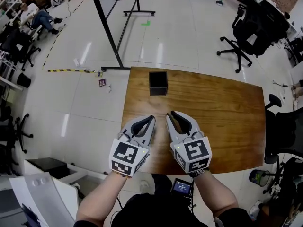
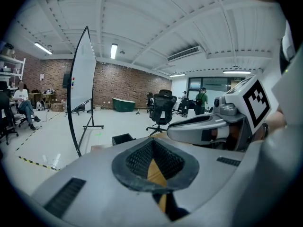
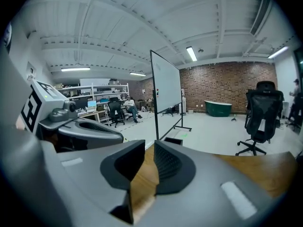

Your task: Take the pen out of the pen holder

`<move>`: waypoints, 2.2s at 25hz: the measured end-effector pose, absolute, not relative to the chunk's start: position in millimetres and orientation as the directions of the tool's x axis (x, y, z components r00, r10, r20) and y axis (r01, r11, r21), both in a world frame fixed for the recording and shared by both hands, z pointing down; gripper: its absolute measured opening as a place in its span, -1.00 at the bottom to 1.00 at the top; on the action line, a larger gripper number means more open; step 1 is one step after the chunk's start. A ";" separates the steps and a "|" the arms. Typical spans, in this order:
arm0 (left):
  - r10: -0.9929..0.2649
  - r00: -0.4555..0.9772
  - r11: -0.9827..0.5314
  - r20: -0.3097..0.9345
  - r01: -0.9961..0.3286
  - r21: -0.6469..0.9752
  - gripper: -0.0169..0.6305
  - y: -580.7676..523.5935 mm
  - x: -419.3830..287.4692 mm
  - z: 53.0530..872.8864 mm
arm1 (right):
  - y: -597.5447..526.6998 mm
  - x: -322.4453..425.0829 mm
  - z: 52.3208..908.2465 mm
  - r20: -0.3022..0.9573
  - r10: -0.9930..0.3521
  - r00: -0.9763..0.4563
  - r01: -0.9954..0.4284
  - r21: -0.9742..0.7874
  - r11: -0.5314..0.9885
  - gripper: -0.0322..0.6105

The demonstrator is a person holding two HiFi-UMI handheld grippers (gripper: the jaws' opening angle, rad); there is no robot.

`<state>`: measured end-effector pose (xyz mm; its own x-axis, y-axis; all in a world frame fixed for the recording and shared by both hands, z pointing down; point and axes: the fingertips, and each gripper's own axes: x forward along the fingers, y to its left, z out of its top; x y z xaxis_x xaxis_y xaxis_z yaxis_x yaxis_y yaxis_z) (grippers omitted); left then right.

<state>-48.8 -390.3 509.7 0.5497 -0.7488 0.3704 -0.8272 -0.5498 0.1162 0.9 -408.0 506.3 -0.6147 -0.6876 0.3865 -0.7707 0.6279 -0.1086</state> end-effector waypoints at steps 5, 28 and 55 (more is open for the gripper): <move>-0.748 0.536 -0.528 0.391 -0.838 0.138 -0.93 -415.6 -46.6 529.3 | -441.2 0.6 533.7 0.420 -0.672 -0.610 -0.769 -0.112 0.629 -0.68; -0.725 0.524 -0.491 0.447 -0.848 0.198 -0.93 -501.2 -41.2 584.7 | -548.3 -2.2 618.9 0.524 -0.636 -0.566 -0.787 -0.114 0.606 -0.58; -0.744 0.501 -0.462 0.442 -0.864 0.202 -0.93 -508.3 -53.8 580.4 | -564.7 -12.9 625.7 0.549 -0.645 -0.532 -0.793 -0.056 0.607 -0.74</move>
